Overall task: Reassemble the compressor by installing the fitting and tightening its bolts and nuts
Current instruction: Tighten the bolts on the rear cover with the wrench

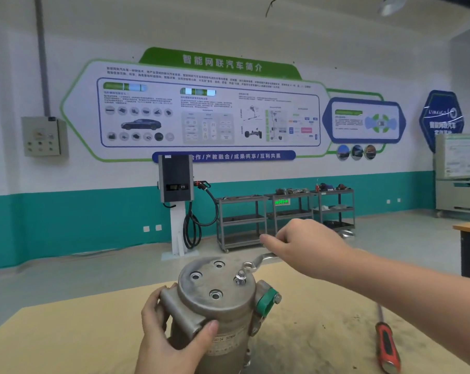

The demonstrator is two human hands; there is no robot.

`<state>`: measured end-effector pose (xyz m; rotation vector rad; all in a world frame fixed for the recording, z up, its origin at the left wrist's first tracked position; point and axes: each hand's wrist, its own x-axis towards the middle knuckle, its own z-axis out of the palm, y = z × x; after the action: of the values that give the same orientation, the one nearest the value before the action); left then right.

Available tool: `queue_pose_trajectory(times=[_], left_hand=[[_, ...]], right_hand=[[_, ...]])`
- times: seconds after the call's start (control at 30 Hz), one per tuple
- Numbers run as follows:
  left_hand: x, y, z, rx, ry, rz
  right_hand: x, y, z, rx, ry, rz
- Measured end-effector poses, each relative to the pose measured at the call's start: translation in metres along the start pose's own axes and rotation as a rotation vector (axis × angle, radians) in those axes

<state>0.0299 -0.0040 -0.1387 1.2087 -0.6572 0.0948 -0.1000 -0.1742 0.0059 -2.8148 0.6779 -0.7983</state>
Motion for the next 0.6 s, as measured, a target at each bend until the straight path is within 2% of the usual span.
queue_pose_trajectory(times=[0.13,0.33,0.6], left_hand=[[0.006,0.002,-0.008,-0.085,-0.079,-0.015],[0.008,0.003,-0.011,-0.128,-0.044,-0.047],[0.009,0.004,-0.013,-0.055,-0.074,-0.046]], right_hand=[[0.021,0.002,0.013,-0.057,0.005,-0.073],[0.037,0.006,0.016,0.013,-0.086,-0.243],[0.060,-0.002,0.021,0.059,-0.210,-0.390]])
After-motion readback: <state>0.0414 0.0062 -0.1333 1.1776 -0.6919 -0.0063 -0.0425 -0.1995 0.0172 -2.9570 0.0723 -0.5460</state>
